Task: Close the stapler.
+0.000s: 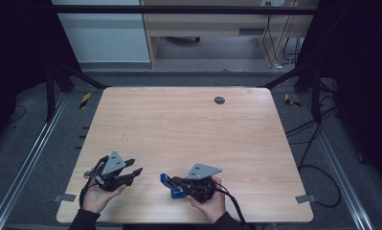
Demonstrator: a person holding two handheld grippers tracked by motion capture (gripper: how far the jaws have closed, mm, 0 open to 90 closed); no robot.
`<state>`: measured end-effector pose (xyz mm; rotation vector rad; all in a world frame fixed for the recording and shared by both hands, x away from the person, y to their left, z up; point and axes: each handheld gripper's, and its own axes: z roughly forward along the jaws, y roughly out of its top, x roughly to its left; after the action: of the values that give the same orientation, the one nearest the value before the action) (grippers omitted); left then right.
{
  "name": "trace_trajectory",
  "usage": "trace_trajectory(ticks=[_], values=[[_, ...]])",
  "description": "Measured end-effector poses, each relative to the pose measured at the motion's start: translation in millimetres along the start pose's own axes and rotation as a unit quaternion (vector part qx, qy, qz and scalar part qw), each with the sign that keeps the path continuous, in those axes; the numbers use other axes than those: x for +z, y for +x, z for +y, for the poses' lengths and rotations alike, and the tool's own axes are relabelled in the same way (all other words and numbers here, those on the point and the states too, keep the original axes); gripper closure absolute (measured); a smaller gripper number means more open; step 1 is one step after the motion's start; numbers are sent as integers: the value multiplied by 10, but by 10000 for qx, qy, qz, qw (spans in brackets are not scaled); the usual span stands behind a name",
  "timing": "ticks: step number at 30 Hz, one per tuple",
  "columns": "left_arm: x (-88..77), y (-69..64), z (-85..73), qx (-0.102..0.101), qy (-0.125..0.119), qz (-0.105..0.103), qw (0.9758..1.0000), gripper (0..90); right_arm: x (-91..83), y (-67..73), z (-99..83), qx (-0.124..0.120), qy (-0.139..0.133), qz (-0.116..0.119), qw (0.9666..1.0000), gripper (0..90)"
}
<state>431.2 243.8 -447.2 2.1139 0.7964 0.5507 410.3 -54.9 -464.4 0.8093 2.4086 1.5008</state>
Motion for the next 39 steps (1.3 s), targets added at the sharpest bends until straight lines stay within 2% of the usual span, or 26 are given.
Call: trace_trajectory(ticks=[6, 17, 24, 29, 33, 39], values=[[30, -8, -26, -10, 59, -9, 10000, 545, -31, -9, -11, 34, 5, -32, 10000, 900], [65, -20, -36, -62, 320, 33, 9995, 535, -90, -54, -19, 88, -20, -152, 9998, 900], [55, -8, -46, -46, 325, 49, 9995, 537, -129, -65, -33, 155, -4, -269, 9995, 900], [70, -8, -56, -114, 328, -30, 9994, 535, -140, -59, -37, 137, -1, -261, 9996, 900], [80, -4, -65, -137, 428, -8, 9990, 531, -160, -62, -44, 140, 4, -251, 9996, 900], [69, 0, -65, -206, 402, -9, 9990, 527, -159, -78, -50, 147, 14, -273, 9995, 900]])
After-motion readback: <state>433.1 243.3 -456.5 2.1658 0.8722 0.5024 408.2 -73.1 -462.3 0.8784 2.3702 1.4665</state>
